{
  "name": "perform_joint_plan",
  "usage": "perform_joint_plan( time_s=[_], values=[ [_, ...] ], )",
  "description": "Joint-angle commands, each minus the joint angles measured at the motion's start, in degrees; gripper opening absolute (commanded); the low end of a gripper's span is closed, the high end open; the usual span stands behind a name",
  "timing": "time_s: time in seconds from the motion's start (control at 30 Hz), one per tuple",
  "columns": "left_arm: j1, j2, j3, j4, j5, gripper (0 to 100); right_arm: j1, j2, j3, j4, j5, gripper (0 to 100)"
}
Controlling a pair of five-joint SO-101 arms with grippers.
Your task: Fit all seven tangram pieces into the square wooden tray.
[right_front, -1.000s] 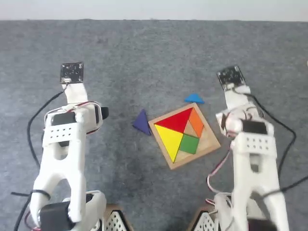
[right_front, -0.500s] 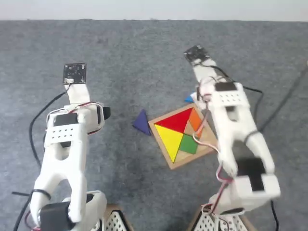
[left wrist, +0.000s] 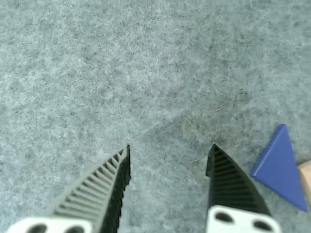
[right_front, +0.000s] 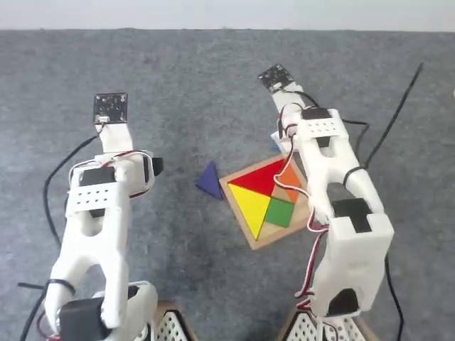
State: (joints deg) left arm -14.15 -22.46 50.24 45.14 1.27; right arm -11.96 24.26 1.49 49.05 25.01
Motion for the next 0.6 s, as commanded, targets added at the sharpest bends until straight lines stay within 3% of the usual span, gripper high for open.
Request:
perform_joint_plan(
  time_s=[0.0,0.13,0.37,0.57],
  values=[
    [1.8,-0.3,-0.2,-1.1,-0.5,24,-2.7,-0.6,-3.0,0.4,-4.0,15.9],
    [2.3,-0.3,0.4,-1.1,-0.5,24,-5.0,-0.1,-3.1,0.3,-0.8,16.2],
    [2.3,-0.3,0.5,-1.1,-0.5,24,-5.0,3.1,-3.3,0.7,4.9,26.5],
    [2.3,-0.3,0.5,-1.1,-0.5,24,-4.9,4.2,-3.3,0.7,5.5,24.1]
  ],
)
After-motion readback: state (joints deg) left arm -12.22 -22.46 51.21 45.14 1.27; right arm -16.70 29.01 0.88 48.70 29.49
